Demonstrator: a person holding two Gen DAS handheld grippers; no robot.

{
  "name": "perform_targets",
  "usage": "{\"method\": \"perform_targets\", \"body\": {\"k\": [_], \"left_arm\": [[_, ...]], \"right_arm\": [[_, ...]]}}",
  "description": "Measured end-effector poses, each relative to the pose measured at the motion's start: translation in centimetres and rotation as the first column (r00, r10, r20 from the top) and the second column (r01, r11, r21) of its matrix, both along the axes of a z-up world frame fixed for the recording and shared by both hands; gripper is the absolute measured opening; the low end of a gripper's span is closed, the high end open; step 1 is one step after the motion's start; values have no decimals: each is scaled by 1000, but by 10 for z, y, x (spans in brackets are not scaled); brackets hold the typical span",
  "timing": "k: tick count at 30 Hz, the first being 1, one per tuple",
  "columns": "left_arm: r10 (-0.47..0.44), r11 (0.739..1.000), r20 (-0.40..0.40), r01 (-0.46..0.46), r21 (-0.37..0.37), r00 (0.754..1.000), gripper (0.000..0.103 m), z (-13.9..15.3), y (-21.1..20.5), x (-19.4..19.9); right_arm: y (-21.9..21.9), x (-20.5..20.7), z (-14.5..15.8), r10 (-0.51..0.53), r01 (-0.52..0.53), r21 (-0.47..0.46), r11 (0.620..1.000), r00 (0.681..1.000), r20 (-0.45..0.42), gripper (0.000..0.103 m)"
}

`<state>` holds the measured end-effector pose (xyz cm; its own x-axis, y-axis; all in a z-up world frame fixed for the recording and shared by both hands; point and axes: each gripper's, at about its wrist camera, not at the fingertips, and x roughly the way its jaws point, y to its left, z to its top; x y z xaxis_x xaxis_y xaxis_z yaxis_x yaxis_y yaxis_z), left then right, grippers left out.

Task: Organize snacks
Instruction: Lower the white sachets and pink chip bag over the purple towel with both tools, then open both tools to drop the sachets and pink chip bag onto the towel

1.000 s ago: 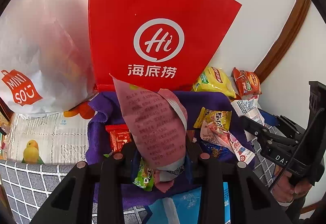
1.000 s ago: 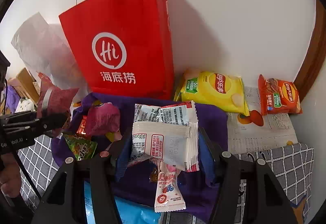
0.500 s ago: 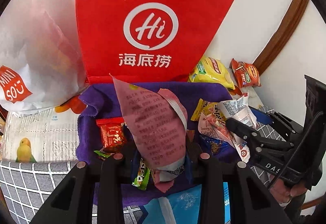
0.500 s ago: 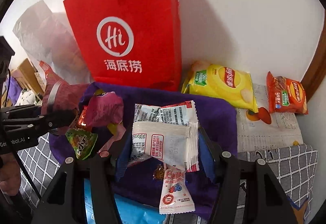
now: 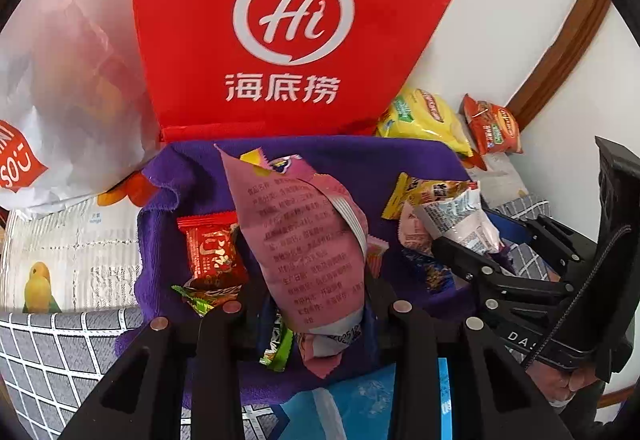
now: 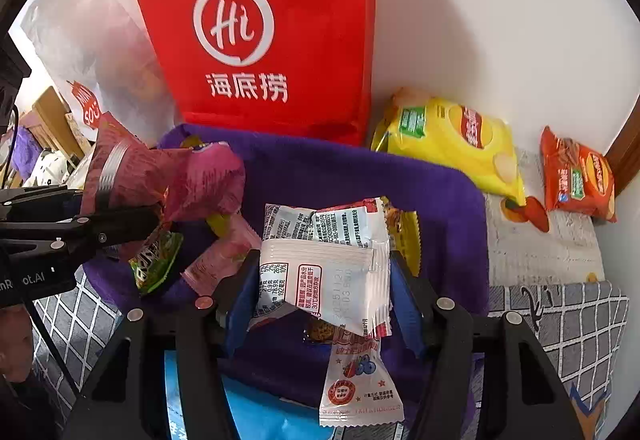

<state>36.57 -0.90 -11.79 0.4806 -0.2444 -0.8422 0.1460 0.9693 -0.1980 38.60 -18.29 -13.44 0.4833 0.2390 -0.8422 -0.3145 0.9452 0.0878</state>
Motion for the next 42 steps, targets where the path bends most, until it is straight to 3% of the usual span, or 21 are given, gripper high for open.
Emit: {"method": "perform_targets", "body": {"k": [15,33,36,40,42], "left_arm": [[42,999,-50,-41,34,998,33,-16,6,8],[43,999,-42,-42,24,998,33,-9,8,5],[47,999,-18,-47,14,999,38,-2,8,2],[41,999,41,-41,-8,998,57,18,10,-8],[43,999,59,-43,-15,997,59,27,12,-13]], "right_arm": [[-2,8,-12,-32,30,-63,998,999,-29,61],[-4,3,3,-34,35,-39,999,999,11,62],[-2,-1,12,-25,26,-11,1000,999,26,66],[-1,-8,27,-31,31,13,999,998,62,70],[-2,-9,34,-42,40,24,999,997,71,71]]}}
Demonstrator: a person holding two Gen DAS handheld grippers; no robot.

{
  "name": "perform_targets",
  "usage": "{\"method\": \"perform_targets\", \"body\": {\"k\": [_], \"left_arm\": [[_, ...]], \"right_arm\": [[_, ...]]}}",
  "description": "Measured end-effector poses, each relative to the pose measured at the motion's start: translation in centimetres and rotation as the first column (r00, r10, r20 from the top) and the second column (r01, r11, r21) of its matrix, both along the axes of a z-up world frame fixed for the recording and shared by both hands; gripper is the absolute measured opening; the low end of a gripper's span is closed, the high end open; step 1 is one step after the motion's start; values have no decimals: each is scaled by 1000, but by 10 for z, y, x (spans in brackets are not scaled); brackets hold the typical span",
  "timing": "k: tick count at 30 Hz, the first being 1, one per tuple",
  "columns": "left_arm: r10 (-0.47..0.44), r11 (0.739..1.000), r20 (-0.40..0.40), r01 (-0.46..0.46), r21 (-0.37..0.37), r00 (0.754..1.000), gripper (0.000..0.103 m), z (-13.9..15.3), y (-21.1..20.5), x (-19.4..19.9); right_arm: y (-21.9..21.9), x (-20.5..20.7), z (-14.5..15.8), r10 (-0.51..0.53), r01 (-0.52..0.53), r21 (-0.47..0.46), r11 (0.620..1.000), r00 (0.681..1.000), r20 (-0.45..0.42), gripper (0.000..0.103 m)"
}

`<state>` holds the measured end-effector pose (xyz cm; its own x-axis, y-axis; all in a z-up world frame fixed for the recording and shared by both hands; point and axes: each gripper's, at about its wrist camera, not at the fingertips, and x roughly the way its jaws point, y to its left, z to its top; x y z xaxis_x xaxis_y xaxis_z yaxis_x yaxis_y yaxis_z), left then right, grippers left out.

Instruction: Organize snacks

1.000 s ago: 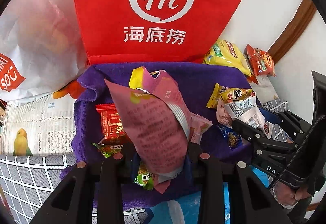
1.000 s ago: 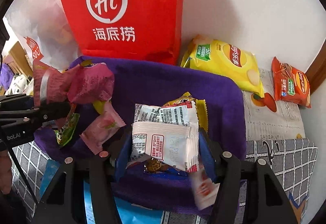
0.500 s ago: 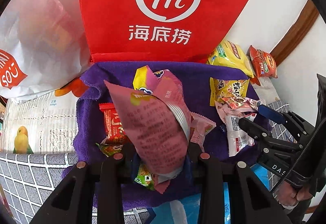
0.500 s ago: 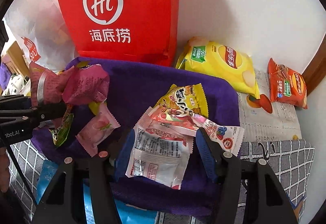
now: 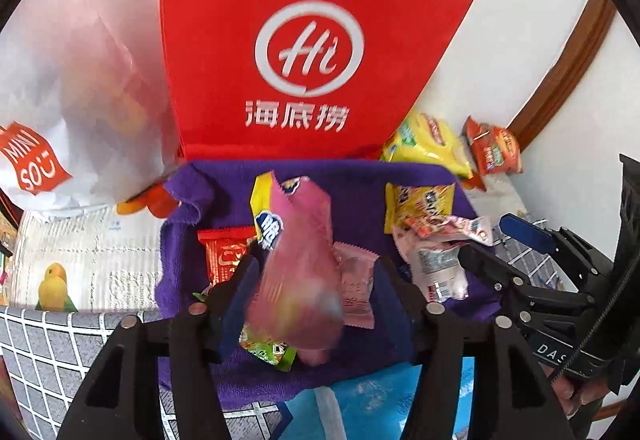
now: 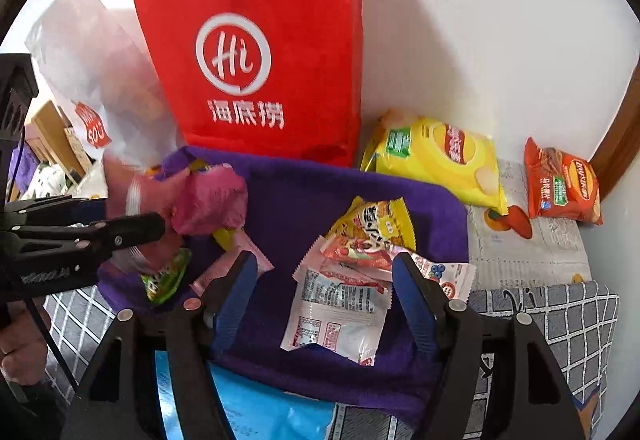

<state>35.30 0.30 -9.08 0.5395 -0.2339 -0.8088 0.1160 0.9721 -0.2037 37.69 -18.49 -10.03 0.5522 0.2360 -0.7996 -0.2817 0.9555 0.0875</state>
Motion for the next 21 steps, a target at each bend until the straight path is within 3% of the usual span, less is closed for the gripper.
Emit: {"method": "perform_targets", "body": {"k": [13,21], "left_arm": [[12,999,75,-14,30,997,62,50,-2,-46],[21,998,150,-30,60,988,77,78,-9,-112]], "right_arm": [[-12,-49,53,-51,52,-8,999,997,64,71],[-24,-104,73,-94,92,37,995,994,60,71]]}}
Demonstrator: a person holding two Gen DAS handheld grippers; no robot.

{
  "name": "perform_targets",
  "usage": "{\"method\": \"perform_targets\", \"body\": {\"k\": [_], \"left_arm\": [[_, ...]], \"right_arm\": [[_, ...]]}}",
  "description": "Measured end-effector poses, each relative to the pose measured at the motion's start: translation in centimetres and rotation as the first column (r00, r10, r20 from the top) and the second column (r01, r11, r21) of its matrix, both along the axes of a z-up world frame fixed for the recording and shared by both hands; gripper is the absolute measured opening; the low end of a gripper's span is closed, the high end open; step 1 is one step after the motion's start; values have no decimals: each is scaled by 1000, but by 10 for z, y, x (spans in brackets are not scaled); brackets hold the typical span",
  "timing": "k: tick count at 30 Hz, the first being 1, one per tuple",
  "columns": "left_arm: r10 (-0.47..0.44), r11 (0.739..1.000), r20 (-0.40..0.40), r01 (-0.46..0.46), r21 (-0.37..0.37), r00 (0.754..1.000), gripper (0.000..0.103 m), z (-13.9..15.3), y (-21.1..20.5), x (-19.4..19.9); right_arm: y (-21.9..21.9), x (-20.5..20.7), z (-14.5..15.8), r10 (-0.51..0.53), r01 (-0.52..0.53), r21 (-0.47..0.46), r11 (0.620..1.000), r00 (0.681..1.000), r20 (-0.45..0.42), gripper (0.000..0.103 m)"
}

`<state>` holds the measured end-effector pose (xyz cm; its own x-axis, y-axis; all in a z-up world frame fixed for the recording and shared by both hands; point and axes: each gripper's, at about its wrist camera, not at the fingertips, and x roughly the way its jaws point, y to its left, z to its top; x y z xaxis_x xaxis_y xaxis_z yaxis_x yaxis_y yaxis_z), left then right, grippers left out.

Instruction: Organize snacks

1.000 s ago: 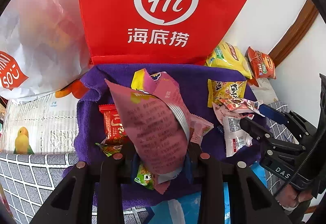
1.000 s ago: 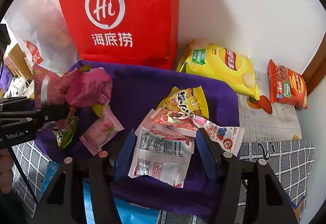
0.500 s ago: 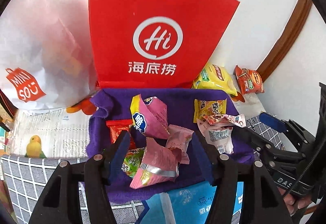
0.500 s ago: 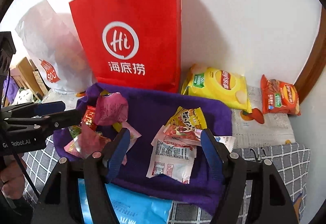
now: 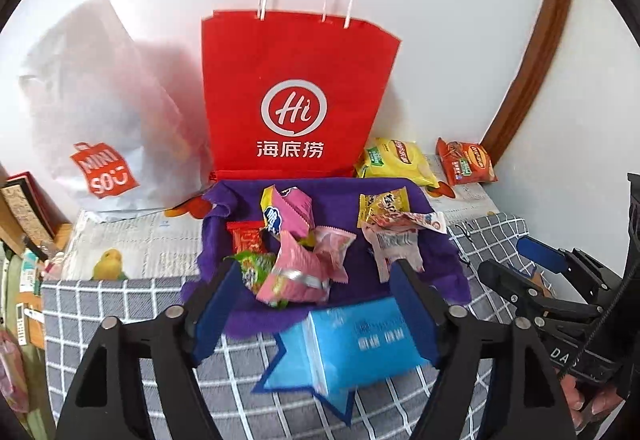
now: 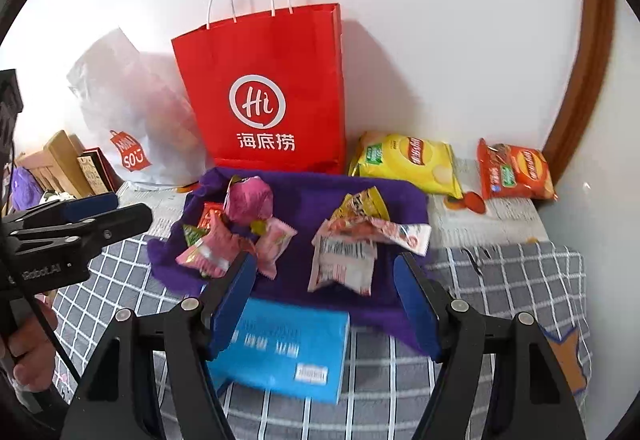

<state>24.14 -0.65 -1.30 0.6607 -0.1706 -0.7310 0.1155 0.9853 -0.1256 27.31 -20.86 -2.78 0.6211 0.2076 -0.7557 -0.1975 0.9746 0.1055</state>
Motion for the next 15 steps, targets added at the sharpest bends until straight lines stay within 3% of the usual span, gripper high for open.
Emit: {"method": "perform_targets", "body": {"k": [4,6,10,15], "left_arm": [[10,1000,34,-10,16,999,83,8,-3,-31],[20,1000,44,-21,21,999,84,9,-4,-45],[33,999,59,-34,21,998,85,9,-7,-75],[54,998,110,-58,30,992,94,12,-12,-118]], "right_arm": [[-6,-27,4,-31,31,1,1000,1000,-8,72],[-7,-42,6,-46,46,-12,999,999,-4,83],[-10,-77,14,-63,64,-17,998,997,42,92],[-19,-111,20,-99,99,3,995,994,45,99]]}}
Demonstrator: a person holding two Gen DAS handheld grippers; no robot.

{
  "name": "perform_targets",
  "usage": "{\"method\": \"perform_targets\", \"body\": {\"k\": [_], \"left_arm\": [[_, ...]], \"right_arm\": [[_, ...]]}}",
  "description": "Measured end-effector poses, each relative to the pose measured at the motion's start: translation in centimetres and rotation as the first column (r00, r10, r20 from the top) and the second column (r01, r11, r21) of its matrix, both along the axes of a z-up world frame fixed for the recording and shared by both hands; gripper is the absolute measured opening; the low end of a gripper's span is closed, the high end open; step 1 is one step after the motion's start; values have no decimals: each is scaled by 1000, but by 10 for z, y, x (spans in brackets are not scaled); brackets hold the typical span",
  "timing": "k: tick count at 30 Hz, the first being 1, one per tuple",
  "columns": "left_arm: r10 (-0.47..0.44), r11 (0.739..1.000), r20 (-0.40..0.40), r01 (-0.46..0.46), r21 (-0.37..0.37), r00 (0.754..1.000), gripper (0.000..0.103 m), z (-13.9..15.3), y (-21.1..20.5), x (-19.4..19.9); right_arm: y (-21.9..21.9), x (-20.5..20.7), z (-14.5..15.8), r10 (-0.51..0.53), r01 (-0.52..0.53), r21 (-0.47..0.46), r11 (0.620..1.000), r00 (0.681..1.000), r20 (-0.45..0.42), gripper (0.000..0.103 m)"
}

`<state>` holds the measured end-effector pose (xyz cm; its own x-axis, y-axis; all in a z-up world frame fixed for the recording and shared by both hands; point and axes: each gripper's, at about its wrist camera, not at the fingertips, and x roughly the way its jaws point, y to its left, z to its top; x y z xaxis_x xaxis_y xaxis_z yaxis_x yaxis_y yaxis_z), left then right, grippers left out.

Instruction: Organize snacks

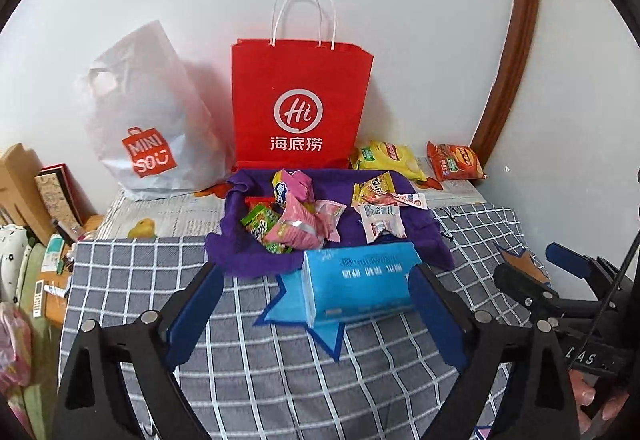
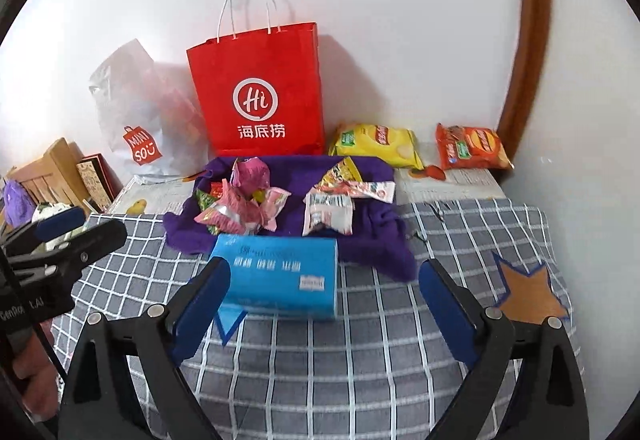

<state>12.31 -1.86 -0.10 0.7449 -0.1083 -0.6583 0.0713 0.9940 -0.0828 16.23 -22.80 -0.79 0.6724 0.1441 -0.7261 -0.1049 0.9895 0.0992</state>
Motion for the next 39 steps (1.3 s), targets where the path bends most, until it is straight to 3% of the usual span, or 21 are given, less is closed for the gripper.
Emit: {"method": "perform_targets", "body": {"k": [17,39], "left_arm": [[-1,1000,73,1,1,997,95,-2,-18,-92],[0,1000,82,-1,11,997,96,0,-24,-102]], "right_arm": [[-22,-96,5,-63,63,-1,998,996,58,101],[-28,-117,10,-70,70,-1,998,994,86,101]]}}
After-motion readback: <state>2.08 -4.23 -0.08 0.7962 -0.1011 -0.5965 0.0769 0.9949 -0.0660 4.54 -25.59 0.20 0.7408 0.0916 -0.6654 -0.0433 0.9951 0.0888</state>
